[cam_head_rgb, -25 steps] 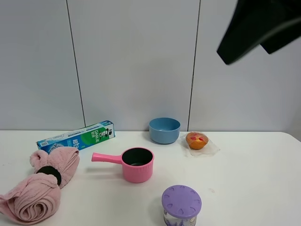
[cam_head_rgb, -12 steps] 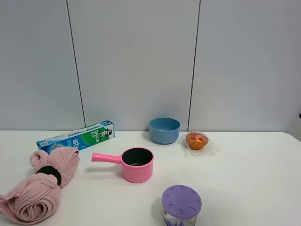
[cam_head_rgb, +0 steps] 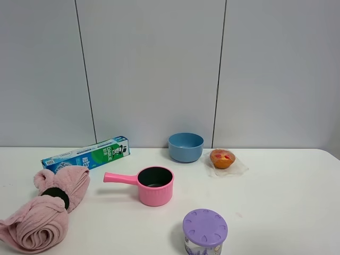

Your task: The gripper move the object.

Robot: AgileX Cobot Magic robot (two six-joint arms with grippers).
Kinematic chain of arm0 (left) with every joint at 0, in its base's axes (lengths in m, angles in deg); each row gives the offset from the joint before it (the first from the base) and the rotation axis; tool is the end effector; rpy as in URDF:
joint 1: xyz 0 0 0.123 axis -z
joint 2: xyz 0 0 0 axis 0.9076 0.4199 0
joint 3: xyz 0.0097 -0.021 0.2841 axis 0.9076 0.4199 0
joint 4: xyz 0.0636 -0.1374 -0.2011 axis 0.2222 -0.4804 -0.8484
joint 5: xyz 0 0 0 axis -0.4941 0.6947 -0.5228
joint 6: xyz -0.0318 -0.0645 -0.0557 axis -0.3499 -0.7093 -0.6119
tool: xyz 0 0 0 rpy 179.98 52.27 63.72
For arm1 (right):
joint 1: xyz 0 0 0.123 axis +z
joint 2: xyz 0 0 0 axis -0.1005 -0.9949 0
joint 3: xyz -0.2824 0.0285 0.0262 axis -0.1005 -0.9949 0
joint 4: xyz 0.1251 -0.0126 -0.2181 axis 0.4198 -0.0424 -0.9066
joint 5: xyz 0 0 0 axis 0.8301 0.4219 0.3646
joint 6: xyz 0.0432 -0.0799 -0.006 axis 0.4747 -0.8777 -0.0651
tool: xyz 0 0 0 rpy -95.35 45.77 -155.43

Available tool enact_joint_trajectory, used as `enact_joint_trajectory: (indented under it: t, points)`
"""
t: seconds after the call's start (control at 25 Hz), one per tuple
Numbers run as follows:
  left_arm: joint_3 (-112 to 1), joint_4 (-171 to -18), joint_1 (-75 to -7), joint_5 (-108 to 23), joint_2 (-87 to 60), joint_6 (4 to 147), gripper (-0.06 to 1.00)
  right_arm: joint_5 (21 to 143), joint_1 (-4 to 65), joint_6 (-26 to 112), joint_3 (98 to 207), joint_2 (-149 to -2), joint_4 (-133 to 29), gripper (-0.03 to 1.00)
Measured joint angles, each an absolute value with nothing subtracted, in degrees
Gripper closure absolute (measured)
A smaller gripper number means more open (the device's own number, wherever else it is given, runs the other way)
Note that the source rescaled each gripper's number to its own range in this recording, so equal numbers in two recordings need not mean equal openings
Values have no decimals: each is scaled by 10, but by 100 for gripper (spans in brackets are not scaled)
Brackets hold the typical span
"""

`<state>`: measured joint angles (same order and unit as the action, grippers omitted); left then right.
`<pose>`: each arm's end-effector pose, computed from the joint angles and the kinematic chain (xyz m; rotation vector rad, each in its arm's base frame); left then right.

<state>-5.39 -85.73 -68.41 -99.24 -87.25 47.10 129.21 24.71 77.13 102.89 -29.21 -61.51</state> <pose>-0.0069 -0.0070 0.2804 0.0488 2.0231 0.0003 0.0677 0.0208 0.2764 -0.1630 2.4088 0.2089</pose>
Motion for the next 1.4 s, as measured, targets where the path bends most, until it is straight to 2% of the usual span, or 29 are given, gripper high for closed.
enact_joint_trajectory:
  t: [0.68, 1.04, 1.24, 1.4]
  points:
    - [-54, -857, -684, -992, -872, 471, -6, 1248, 247, 786, 1018, -97, -615, 5]
    - [-54, -857, -684, -992, -872, 471, -6, 1035, 247, 816, 889, -26, -586, 5]
    - [-54, -857, -684, -992, -872, 471, -6, 1098, 247, 795, 986, -56, -623, 6]
    - [-54, -857, -684, -992, -872, 471, -6, 1218, 247, 791, 1029, -98, -675, 11]
